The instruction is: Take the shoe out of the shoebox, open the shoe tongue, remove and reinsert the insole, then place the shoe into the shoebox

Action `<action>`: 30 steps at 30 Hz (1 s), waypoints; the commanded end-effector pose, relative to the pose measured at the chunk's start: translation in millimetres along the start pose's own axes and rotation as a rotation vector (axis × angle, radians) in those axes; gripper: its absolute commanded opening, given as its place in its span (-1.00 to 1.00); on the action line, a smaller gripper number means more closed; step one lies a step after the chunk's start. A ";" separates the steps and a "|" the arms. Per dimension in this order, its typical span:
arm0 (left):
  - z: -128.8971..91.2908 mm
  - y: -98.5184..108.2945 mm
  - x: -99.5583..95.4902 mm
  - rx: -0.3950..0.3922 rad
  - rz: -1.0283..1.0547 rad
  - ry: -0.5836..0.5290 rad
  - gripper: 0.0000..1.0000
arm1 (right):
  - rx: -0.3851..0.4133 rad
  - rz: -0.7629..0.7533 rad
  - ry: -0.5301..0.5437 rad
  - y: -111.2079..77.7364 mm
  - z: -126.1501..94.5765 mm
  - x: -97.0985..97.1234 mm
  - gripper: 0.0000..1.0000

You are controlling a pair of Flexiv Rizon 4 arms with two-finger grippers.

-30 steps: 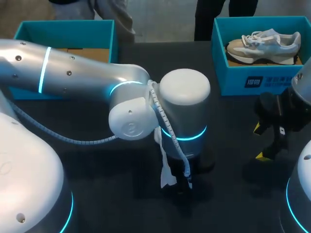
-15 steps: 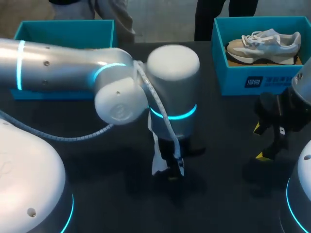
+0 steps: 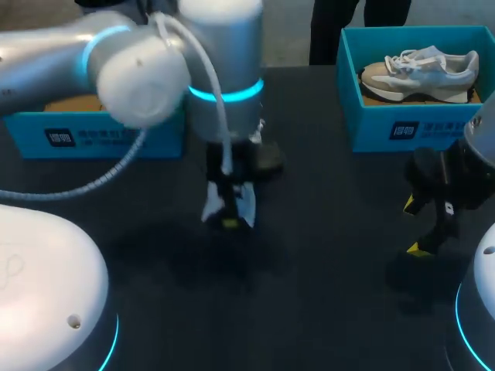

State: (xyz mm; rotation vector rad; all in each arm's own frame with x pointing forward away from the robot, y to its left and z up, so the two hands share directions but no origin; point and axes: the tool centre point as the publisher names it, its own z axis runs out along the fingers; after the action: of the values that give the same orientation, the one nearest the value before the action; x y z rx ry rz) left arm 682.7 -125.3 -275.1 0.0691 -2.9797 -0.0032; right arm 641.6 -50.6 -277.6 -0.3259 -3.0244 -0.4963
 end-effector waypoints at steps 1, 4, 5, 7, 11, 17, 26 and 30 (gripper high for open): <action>-60.8 54.3 -17.7 0.027 0.023 0.000 -1.00 | 0.002 0.001 -0.002 0.2 0.5 0.6 1.00; -84.2 68.4 -34.4 0.029 0.030 -0.009 -1.00 | 0.002 0.001 -0.002 0.2 0.5 0.6 1.00; -91.3 72.1 -37.1 0.030 0.034 -0.010 -1.00 | 0.002 0.001 -0.002 0.2 0.5 0.6 1.00; -105.4 79.0 -48.6 0.025 0.047 -0.011 -1.00 | 0.002 0.001 -0.002 0.2 0.5 0.6 1.00; -129.0 91.2 -62.2 0.016 0.067 -0.011 -1.00 | 0.002 0.001 -0.002 0.2 0.5 0.6 1.00; -158.9 116.9 -88.9 -0.019 0.074 -0.022 -1.00 | 0.002 0.001 -0.002 0.2 0.5 0.6 1.00; -196.5 174.6 -142.1 0.009 -0.011 -0.007 -1.00 | 0.002 0.001 -0.002 0.2 0.5 0.6 1.00; -212.4 200.3 -153.2 0.006 -0.038 -0.002 -1.00 | 0.002 0.001 -0.002 0.2 0.5 0.6 1.00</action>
State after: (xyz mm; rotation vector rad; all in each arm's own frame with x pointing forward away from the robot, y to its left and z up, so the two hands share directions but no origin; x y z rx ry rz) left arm 854.0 61.2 -106.8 0.1202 -3.0016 -0.0131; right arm 641.6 -50.6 -277.6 -0.3261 -3.0244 -0.4962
